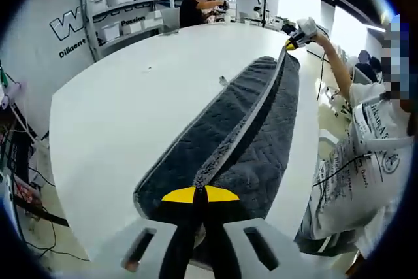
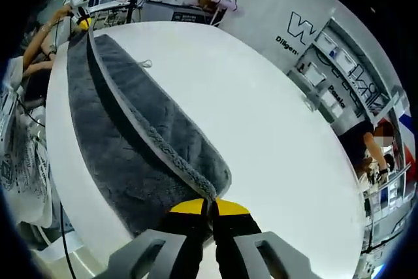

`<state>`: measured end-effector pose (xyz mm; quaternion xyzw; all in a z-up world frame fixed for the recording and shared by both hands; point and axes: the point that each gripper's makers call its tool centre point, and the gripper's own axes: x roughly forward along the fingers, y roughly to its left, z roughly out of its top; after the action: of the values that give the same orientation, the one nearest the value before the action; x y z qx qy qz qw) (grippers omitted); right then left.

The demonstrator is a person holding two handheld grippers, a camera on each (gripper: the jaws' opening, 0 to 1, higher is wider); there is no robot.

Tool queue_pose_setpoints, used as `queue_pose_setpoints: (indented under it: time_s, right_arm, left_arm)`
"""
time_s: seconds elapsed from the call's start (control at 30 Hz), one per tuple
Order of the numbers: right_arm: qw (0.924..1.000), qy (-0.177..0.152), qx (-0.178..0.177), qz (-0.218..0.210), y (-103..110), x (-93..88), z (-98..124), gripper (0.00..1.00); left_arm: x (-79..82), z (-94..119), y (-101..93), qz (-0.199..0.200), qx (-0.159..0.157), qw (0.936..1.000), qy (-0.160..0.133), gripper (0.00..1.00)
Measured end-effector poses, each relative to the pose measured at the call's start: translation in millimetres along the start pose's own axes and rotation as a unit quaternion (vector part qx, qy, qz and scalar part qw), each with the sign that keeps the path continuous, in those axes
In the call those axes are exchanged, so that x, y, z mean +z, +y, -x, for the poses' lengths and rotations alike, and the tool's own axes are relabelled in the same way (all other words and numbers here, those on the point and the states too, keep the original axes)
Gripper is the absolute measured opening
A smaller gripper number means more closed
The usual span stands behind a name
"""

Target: Fold the towel on the table until its edges align and the towel forms a compact rectangular stack.

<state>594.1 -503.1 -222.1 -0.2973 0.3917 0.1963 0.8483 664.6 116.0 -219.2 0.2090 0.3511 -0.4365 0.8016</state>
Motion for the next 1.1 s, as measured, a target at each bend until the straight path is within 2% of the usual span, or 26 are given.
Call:
queue_pose_setpoints:
  time_s: [0.13,0.37,0.5,0.77,0.93,1.1]
  right_arm:
    - [1.0,-0.008,-0.002,-0.005,-13.0,8.6,-7.9,0.04]
    - [1.0,-0.005,-0.004,0.002,-21.8,20.4,-23.3,0.04]
    - [0.9999,-0.009,-0.01,0.004,-29.8,26.2,-24.3,0.04]
    - [0.9997,-0.014,-0.019,0.008,-39.9,36.6,-26.2,0.04]
    - [0.9995,-0.011,-0.025,0.012,-44.0,41.1,-36.4,0.04]
    - [0.9997,0.008,-0.021,0.014,-40.5,33.5,-57.4,0.04]
  left_arm:
    - [5.3,-2.1,3.5,0.003,0.0,1.0,-0.001,0.04]
    - [12.3,-7.1,17.6,0.002,0.014,0.9999,0.008,0.04]
    - [14.3,-10.4,20.9,-0.001,0.015,0.9997,0.019,0.04]
    - [17.2,-15.0,28.7,0.008,0.011,0.9998,0.016,0.04]
    - [15.3,-20.9,34.1,0.012,0.012,0.9997,0.021,0.04]
    - [12.6,-28.2,39.7,0.015,0.012,0.9995,0.026,0.04]
